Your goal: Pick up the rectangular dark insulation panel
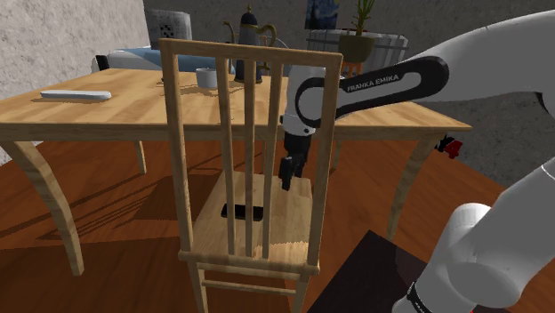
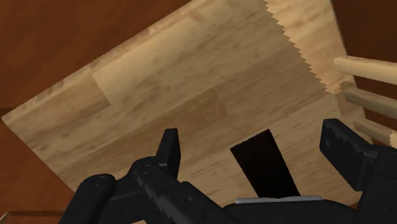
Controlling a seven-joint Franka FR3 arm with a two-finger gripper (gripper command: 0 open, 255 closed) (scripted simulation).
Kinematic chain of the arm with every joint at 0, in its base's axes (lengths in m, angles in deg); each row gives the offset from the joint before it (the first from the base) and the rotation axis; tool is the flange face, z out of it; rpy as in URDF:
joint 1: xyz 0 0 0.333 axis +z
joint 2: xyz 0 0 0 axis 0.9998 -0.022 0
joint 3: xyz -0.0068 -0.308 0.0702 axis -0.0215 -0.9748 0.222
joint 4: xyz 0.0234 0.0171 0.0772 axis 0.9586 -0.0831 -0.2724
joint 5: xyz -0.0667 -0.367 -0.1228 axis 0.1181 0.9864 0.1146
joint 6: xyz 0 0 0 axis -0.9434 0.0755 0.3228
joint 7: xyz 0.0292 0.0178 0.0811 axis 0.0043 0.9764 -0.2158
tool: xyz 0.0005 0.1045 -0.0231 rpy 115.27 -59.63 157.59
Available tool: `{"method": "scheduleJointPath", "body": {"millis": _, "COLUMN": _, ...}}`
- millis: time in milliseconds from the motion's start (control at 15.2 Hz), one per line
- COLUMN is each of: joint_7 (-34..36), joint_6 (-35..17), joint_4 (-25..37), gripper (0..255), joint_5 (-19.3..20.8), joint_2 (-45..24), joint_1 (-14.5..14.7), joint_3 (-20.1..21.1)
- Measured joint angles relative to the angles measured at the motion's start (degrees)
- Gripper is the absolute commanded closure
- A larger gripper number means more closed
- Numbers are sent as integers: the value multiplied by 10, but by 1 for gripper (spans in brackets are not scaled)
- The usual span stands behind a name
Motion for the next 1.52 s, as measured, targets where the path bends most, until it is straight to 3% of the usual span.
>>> {"method": "scheduleJointPath", "body": {"millis": 594, "joint_7": -31, "joint_6": -112, "joint_4": 96, "gripper": 0, "joint_5": 27, "joint_2": -174, "joint_1": 32, "joint_3": 15}}
{"method": "scheduleJointPath", "body": {"millis": 858, "joint_7": -40, "joint_6": -134, "joint_4": 156, "gripper": 0, "joint_5": 44, "joint_2": -254, "joint_1": 50, "joint_3": 29}}
{"method": "scheduleJointPath", "body": {"millis": 1386, "joint_7": -44, "joint_6": -186, "joint_4": 142, "gripper": 0, "joint_5": 49, "joint_2": -294, "joint_1": 56, "joint_3": 32}}
{"method": "scheduleJointPath", "body": {"millis": 1452, "joint_7": -45, "joint_6": -188, "joint_4": 142, "gripper": 255, "joint_5": 50, "joint_2": -297, "joint_1": 56, "joint_3": 32}}
{"method": "scheduleJointPath", "body": {"millis": 1518, "joint_7": -45, "joint_6": -190, "joint_4": 142, "gripper": 255, "joint_5": 50, "joint_2": -299, "joint_1": 57, "joint_3": 32}}
